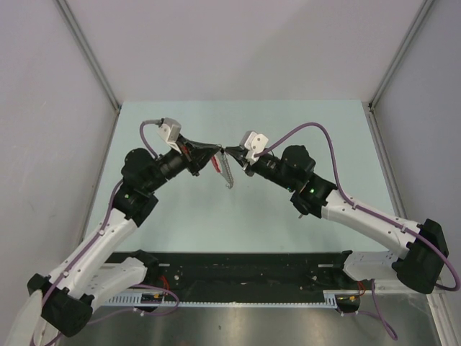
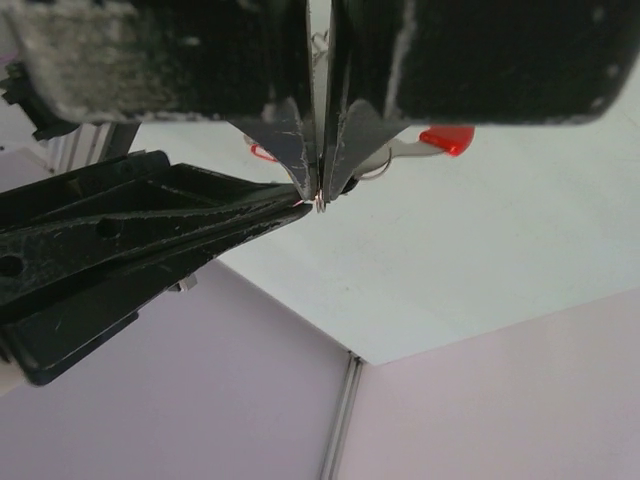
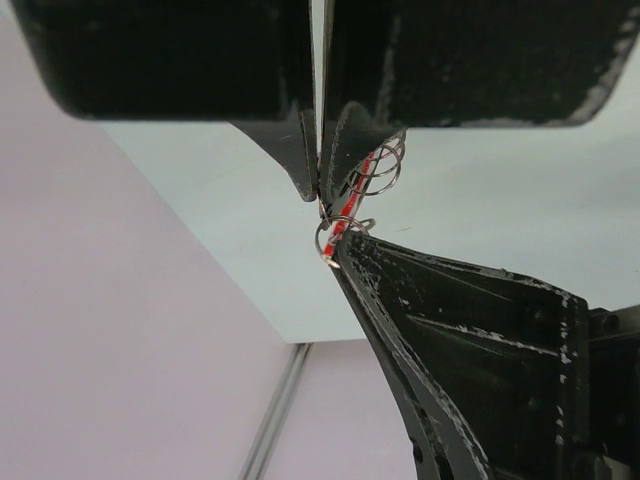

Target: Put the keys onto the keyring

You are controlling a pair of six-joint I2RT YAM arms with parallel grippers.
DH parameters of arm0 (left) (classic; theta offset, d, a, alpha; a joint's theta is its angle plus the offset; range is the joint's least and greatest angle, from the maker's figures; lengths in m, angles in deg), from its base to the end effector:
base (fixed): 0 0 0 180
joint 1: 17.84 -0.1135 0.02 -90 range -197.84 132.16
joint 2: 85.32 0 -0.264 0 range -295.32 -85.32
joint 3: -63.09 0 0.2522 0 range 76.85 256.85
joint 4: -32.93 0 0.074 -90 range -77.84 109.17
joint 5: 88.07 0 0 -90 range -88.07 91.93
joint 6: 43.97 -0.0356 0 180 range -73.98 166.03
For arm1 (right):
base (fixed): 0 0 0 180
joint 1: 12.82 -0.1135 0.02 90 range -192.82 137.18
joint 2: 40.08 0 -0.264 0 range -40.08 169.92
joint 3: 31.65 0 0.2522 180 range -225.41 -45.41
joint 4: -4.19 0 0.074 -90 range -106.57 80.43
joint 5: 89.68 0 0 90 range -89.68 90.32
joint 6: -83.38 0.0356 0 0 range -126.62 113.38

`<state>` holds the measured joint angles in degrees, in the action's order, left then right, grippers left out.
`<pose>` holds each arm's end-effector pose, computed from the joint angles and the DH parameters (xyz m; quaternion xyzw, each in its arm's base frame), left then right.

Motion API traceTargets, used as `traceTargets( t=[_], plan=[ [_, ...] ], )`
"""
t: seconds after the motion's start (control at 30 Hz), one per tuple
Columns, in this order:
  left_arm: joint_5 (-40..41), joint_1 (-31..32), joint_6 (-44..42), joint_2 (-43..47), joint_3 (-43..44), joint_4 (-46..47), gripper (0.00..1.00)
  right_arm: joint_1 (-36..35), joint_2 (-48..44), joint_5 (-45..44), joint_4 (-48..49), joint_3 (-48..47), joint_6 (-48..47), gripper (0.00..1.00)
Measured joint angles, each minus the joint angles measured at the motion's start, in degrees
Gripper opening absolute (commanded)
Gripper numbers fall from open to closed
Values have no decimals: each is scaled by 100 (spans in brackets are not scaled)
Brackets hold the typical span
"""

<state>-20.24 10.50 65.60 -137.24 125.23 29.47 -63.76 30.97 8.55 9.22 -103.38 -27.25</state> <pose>0.1799 -0.1123 0.3786 0.1931 0.6389 -0.4146 0.6186 0.1820 0.2324 0.3771 -0.4345 0.5118 0.2398 0.7012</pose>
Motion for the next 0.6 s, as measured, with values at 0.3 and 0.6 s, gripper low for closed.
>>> traceTargets(
  t=[0.3,0.6],
  plan=[
    [76,-33,-647,400,50,-267,38,46,-15,55,-133,57,-105,0],
    [-763,-343,-1635,-358,1235,-1814,46,24,-79,79,-273,66,-367,0]
  ],
)
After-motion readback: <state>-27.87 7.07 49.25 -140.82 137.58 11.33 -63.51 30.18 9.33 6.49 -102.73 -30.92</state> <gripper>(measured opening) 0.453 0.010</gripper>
